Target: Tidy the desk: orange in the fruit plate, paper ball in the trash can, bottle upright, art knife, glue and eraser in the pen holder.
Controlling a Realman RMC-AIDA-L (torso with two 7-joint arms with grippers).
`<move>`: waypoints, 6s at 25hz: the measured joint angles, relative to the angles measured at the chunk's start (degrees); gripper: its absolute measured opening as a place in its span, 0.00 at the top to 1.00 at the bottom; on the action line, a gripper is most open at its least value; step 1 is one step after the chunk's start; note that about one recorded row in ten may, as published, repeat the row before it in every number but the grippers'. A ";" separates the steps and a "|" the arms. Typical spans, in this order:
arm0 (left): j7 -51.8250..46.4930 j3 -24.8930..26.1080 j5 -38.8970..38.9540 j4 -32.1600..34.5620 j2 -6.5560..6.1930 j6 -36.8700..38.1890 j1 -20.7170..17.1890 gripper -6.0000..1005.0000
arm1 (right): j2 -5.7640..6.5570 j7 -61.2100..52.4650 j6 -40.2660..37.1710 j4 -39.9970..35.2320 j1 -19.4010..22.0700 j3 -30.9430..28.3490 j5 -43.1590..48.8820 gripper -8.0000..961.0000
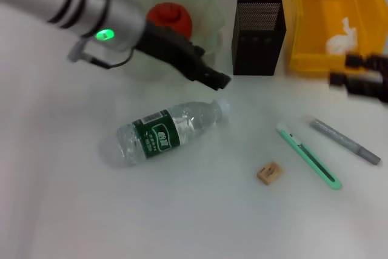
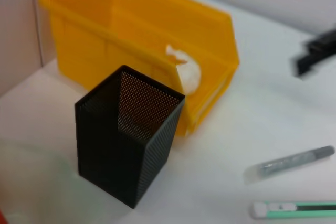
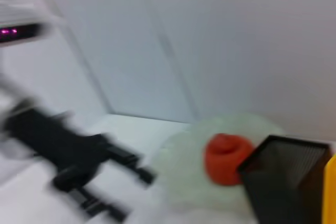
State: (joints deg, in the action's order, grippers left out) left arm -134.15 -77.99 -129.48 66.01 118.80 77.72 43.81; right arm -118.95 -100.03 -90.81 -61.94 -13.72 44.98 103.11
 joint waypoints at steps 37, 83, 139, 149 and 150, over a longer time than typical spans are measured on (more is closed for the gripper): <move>-20.62 -30.04 -5.35 -11.19 0.37 -21.15 5.77 0.18 | 2.09 30.31 -6.40 34.56 -1.39 -8.91 2.66 0.20; 29.70 -12.14 37.08 5.73 -0.24 -21.83 -24.65 0.55 | 0.75 30.05 -5.42 37.57 -2.89 -14.79 1.75 0.20; 87.38 -1.69 79.64 -46.70 -6.38 19.58 -25.24 0.21 | 0.71 -4.45 -20.31 1.50 -10.29 -15.09 5.93 0.20; 84.32 -1.64 64.99 -43.03 -7.07 19.73 -25.35 0.21 | 0.71 -41.81 -23.39 -43.25 -20.51 11.19 39.38 0.20; 84.32 -1.66 64.69 -43.00 -6.88 19.38 -25.20 0.21 | 0.71 -41.81 -23.39 -43.25 -20.51 11.19 39.38 0.20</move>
State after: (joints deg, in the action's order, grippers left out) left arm -49.83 -79.66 -64.79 23.01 111.93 97.11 18.62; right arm -118.24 -141.84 -114.20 -105.18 -34.23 56.17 142.49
